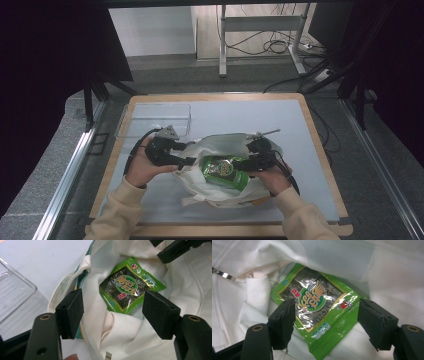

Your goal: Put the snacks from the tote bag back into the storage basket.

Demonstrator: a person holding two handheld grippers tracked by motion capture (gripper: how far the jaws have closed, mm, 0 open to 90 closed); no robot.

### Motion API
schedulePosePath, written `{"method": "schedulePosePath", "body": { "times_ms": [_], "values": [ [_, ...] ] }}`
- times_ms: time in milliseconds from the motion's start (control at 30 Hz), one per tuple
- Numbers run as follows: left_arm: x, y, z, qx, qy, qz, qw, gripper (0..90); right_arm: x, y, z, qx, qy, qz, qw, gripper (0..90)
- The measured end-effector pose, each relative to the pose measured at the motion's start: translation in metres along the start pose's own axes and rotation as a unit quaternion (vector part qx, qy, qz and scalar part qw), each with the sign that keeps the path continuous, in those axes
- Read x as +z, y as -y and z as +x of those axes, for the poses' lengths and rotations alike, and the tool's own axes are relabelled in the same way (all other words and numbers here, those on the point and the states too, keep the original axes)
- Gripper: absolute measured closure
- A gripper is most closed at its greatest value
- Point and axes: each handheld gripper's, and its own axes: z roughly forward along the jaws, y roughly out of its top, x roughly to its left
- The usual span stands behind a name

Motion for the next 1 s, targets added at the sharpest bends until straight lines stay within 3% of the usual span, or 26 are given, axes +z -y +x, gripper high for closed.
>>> {"method": "schedulePosePath", "body": {
  "times_ms": [233,300,333,500,567,667,833,1000],
  "values": [
    [-0.001,0.000,0.002,0.008,0.001,-0.001,1.0000,33.7,0.022,-0.008,0.014,0.008,0.032,0.044,0.9985,29.8],
    [-0.002,0.000,0.002,0.006,0.000,-0.001,1.0000,33.7,0.030,-0.010,0.013,0.018,0.047,0.058,0.9970,29.5],
    [-0.002,0.000,0.002,0.008,0.000,-0.001,1.0000,33.7,0.036,-0.010,0.009,0.025,0.060,0.080,0.9946,29.6],
    [-0.003,-0.002,0.002,0.012,-0.004,-0.003,0.9999,33.6,0.046,-0.009,0.005,0.040,0.076,0.102,0.9910,29.8],
    [-0.003,-0.002,0.002,0.012,-0.004,-0.004,0.9999,33.6,0.053,-0.006,0.004,0.056,0.073,0.119,0.9886,28.6],
    [-0.003,-0.002,0.001,0.012,-0.005,-0.004,0.9999,33.5,0.058,-0.004,0.004,0.051,0.080,0.124,0.9877,28.5],
    [-0.002,-0.002,0.001,0.019,-0.008,0.000,0.9998,33.5,0.067,-0.003,-0.001,0.069,0.086,0.131,0.9853,26.3],
    [-0.002,-0.002,0.002,0.019,-0.009,0.001,0.9998,33.5,0.070,-0.002,-0.009,0.097,0.066,0.128,0.9849,25.6]
  ]
}}
